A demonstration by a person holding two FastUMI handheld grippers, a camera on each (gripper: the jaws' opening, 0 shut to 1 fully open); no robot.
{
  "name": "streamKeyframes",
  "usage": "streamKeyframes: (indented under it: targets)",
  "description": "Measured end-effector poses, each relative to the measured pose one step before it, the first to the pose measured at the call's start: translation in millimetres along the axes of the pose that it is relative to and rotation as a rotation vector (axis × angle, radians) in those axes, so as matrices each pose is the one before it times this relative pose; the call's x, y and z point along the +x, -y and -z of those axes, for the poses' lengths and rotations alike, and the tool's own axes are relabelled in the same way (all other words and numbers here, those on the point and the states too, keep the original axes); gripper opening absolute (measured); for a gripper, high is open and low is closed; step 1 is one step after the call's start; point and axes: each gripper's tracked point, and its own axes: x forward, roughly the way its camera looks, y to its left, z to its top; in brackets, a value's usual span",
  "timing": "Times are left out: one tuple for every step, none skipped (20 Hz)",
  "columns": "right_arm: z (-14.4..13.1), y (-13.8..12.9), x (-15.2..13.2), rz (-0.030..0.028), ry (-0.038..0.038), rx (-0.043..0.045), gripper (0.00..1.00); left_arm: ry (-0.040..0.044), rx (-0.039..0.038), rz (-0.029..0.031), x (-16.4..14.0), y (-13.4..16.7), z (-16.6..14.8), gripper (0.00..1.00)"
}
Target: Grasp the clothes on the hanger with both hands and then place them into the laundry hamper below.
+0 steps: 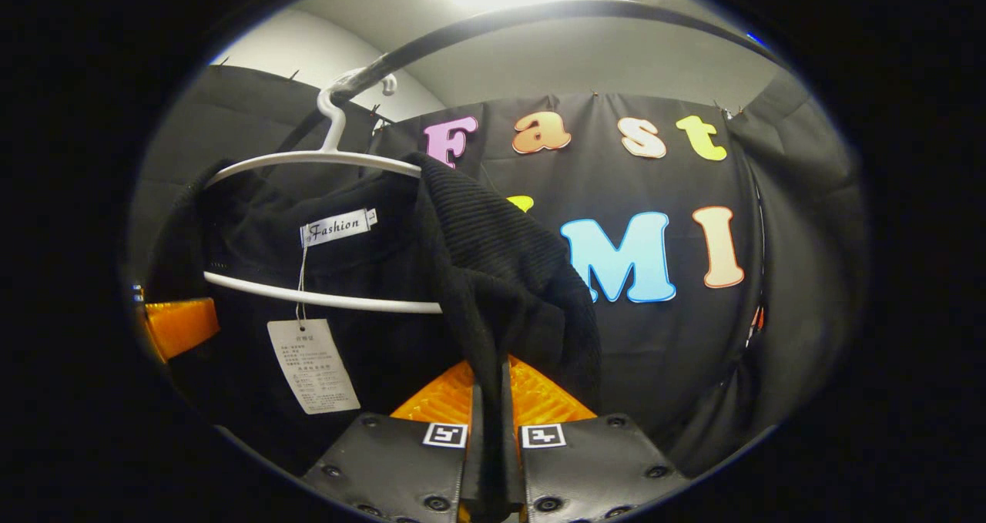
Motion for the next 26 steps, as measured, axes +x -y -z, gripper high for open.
streamKeyframes:
  targets:
    - [-2.88,6.14,-2.31,0.01731,0.01022,-0.00171,0.12,-0.01080,-0.01642,0.00192,2.70,-6.36,5.72,0.07]
    - [-5.98,7.44,-2.82,0.02766,0.02472,0.00571,0.12,-0.00314,-0.00866,0.01993,-0.35,1.96,1.36,0.06]
    - [-12.11,18.07,-4.91,0.07549,0.05527,0.00251,0.12,0.00252,0.00643,0.00709,-2.75,0.37,-2.51,0.03]
    - [-12.86,7.24,2.62,0.02857,0.04552,0.01786,0.02,0.00104,0.02101,0.00784,-2.95,-0.70,-3.78,0.05]
    - [-5.42,6.31,-4.72,0.01861,0.02002,0.01176,0.01,0.00675,0.02593,-0.00118,-6.28,-4.38,-0.90,0.05]
    - [-6.16,4.37,0.30,0.00969,0.01205,0.00176,0.01,0.01521,0.02101,0.00034,-3.11,-3.86,-5.74,0.03]
    - [-4.74,6.02,0.98,0.01080,0.00937,-0.00371,0.01,0.01696,0.01990,-0.00933,-4.26,-3.34,-8.21,0.03]
    - [-3.45,4.45,2.53,0.00734,0.00329,-0.00601,0.01,0.01352,0.00924,-0.00463,-4.07,-3.38,-8.05,0.03]
    - [-2.64,3.73,0.81,0.00580,0.00440,-0.00153,0.01,0.02086,-0.00056,-0.00490,-5.26,-4.62,-8.26,0.05]
    - [-3.46,1.30,-0.25,0.01024,0.01273,-0.00064,0.01,0.02124,-0.00283,-0.00519,-4.99,-6.58,-10.13,0.05]
    - [-6.20,4.63,1.18,0.01187,0.01278,-0.00318,0.01,0.02050,0.00015,-0.00543,-4.37,-6.38,-9.11,0.05]
    - [-6.34,4.49,1.59,0.01264,0.01684,-0.00113,0.01,0.01212,0.00674,-0.00666,-2.41,-5.95,-8.87,0.05]
    - [-7.02,3.90,2.67,0.01239,0.01739,-0.00301,0.01,0.00655,0.00705,-0.00583,-0.93,-5.88,-6.43,0.05]
    - [-6.31,2.73,3.33,0.00985,0.01613,-0.00584,0.01,0.00089,0.00265,-0.00721,0.41,-7.01,-5.58,0.05]
    - [-5.98,3.43,1.69,0.01118,0.01484,-0.00551,0.01,0.00427,-0.00233,-0.00514,0.81,-6.38,-5.98,0.05]
    - [-5.69,3.25,2.82,0.01129,0.01297,-0.00404,0.01,0.00800,-0.00676,-0.00697,0.69,-7.22,-7.12,0.05]
    - [-5.34,2.99,1.41,0.00694,0.01185,-0.00004,0.01,0.01095,-0.00706,0.00021,1.69,-6.20,-7.39,0.05]
    - [-3.66,1.69,3.54,0.00106,0.00926,0.00196,0.01,0.01261,-0.00413,-0.00194,1.83,-5.86,-6.91,0.05]
    - [-0.49,2.39,4.62,-0.00027,0.00615,-0.00249,0.01,0.00775,0.00072,-0.00589,3.97,-6.97,-5.07,0.05]
    - [-0.80,2.28,5.23,0.00164,0.00737,-0.00664,0.01,0.00122,0.00205,-0.00329,3.56,-4.89,-2.02,0.05]
    - [-0.64,1.29,3.69,0.00058,0.00828,-0.00878,0.01,0.00335,0.00181,-0.00050,4.36,-1.96,-0.41,0.05]
    - [0.60,-0.14,4.14,-0.00073,0.00816,-0.01050,0.01,0.00448,0.00464,0.00135,3.82,-0.54,-3.03,0.05]
    - [1.06,-1.09,1.79,-0.00073,0.00717,-0.01034,0.01,0.00220,0.00892,0.00094,4.46,-0.98,-0.98,0.05]
    - [1.14,-0.08,2.84,-0.00024,0.00654,-0.00807,0.01,0.00174,0.00735,0.00646,3.54,0.20,-0.01,0.05]
    - [1.23,0.28,1.96,0.00187,0.00280,-0.00308,0.01,0.00122,0.00187,0.00841,3.41,0.42,1.46,0.05]
    - [2.44,-0.29,2.65,0.00055,-0.00607,-0.00048,0.01,-0.00047,0.00033,0.00848,3.81,0.19,1.28,0.05]
